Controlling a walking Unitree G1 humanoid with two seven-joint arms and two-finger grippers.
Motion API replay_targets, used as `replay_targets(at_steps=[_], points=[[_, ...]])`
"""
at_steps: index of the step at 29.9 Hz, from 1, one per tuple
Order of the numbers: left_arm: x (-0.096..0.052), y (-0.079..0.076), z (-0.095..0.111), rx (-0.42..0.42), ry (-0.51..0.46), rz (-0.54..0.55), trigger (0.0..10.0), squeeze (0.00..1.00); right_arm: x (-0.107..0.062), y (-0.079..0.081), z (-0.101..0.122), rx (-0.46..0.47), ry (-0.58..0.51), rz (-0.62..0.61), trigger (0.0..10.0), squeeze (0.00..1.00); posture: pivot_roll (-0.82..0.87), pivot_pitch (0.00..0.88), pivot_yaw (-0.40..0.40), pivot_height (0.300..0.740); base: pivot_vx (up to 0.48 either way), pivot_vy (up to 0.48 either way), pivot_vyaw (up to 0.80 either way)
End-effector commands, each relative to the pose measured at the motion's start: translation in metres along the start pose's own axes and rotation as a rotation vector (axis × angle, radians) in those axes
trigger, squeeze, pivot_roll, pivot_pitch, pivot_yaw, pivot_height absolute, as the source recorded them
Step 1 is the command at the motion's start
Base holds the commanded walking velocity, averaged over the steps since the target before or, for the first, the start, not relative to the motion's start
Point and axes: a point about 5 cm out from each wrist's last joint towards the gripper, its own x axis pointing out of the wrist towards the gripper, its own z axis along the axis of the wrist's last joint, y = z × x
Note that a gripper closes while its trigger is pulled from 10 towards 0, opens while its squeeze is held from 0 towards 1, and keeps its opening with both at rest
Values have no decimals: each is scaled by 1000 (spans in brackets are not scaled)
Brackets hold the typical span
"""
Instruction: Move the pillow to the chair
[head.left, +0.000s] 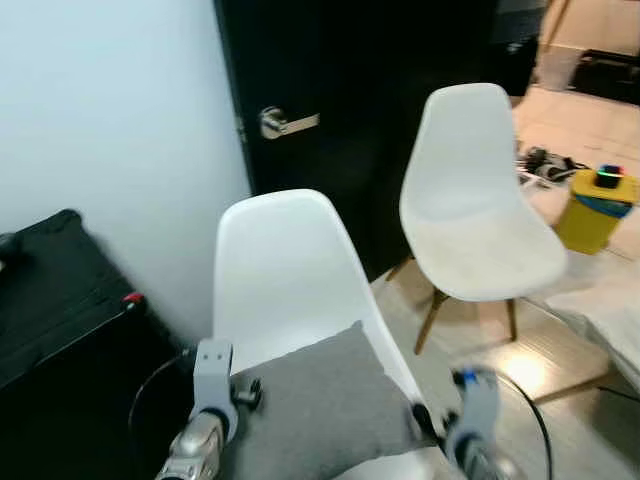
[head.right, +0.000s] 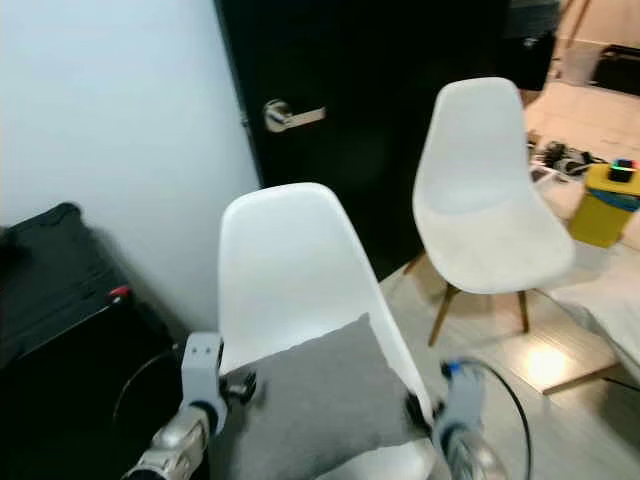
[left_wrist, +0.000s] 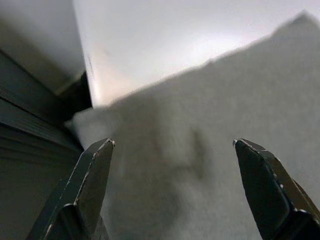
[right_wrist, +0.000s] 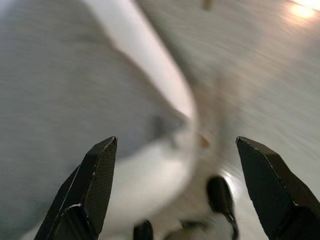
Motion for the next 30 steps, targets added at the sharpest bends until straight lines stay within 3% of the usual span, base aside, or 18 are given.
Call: replay_targets(at_steps=[1, 10, 15, 26, 30], points=[[-4, 9, -10, -10, 38, 14, 10000, 0, 0, -4, 2, 46, -10, -26, 10000, 0, 37, 14, 69, 736, 0, 0, -650], [-3, -1, -10, -6, 49, -29, 10000, 0, -3, -20, 5, 55, -17, -111, 10000, 0, 23, 15, 73, 736, 0, 0, -670], [-2, -5, -8, -2, 36, -55, 10000, 0, -2, -19, 12, 82, -49, -104, 10000, 0, 17, 16, 73, 736, 0, 0, -675], [-2, -10, -6, 17, 12, -109, 10000, 0, 8, 4, 64, 91, -216, -5, 10000, 0, 14, 16, 76, 736, 0, 0, -674], [-2, -14, -3, 35, -7, -139, 10000, 0, 10, 22, 89, 92, -301, 77, 10000, 0, 13, 12, 76, 736, 0, 0, -673]])
